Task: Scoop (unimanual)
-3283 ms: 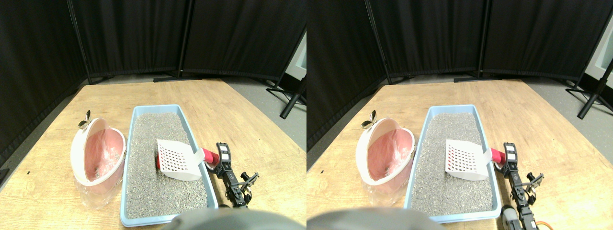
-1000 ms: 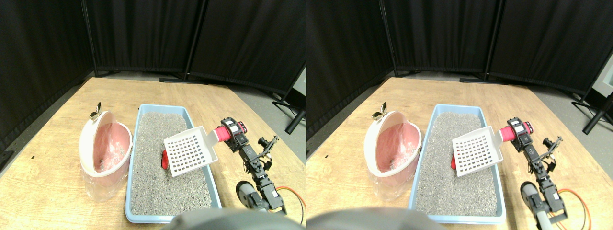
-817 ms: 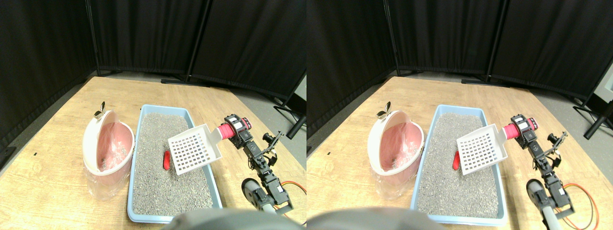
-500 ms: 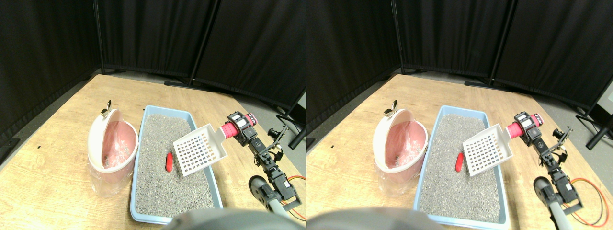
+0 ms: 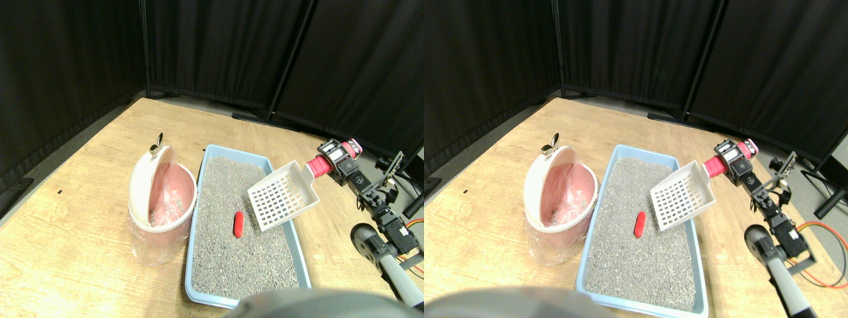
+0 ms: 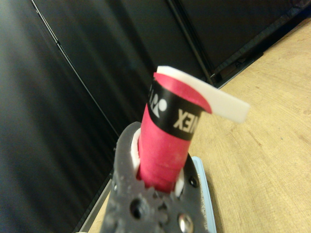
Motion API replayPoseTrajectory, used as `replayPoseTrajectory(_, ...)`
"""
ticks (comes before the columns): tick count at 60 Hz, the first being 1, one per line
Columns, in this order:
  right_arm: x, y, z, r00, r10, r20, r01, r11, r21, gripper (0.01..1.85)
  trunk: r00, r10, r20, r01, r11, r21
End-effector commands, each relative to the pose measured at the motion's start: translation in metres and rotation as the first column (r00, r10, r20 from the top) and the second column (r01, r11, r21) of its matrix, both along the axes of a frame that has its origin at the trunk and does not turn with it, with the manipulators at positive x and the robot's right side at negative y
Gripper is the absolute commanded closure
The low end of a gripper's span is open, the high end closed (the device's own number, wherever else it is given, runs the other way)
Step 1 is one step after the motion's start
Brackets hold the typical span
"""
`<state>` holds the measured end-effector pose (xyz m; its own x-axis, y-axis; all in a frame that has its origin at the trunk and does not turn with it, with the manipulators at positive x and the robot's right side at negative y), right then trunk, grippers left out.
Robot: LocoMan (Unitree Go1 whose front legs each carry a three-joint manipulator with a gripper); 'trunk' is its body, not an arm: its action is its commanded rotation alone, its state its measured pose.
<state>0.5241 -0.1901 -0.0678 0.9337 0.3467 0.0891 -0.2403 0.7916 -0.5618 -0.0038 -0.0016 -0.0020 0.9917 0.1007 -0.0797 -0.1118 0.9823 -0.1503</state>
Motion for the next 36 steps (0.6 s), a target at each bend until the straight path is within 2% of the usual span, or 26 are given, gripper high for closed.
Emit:
replayPoseTrajectory(1, 0.001, 0.007, 0.006, 1.0, -0.007, 0.018, 0.007, 1.0, -0.026, 1.81, 0.9996, 0.018, -0.022, -0.018, 0.9998, -0.012)
replayPoseTrajectory(13, 0.007, 0.016, 0.004, 0.999, 0.048, 0.002, -0.048, 0.995, -0.086, 1.81, 0.9993, 0.023, -0.031, -0.024, 0.9996, -0.015)
replayPoseTrajectory(24, 0.013, 0.022, 0.001, 0.991, 0.13, 0.004, -0.128, 0.979, -0.159, 1.81, 0.999, 0.029, -0.035, -0.03, 0.9994, -0.016)
replayPoseTrajectory(36, 0.012, 0.029, -0.002, 0.992, 0.129, 0.001, -0.126, 0.97, -0.21, 1.81, 0.9988, 0.029, -0.039, -0.03, 0.9994, -0.018)
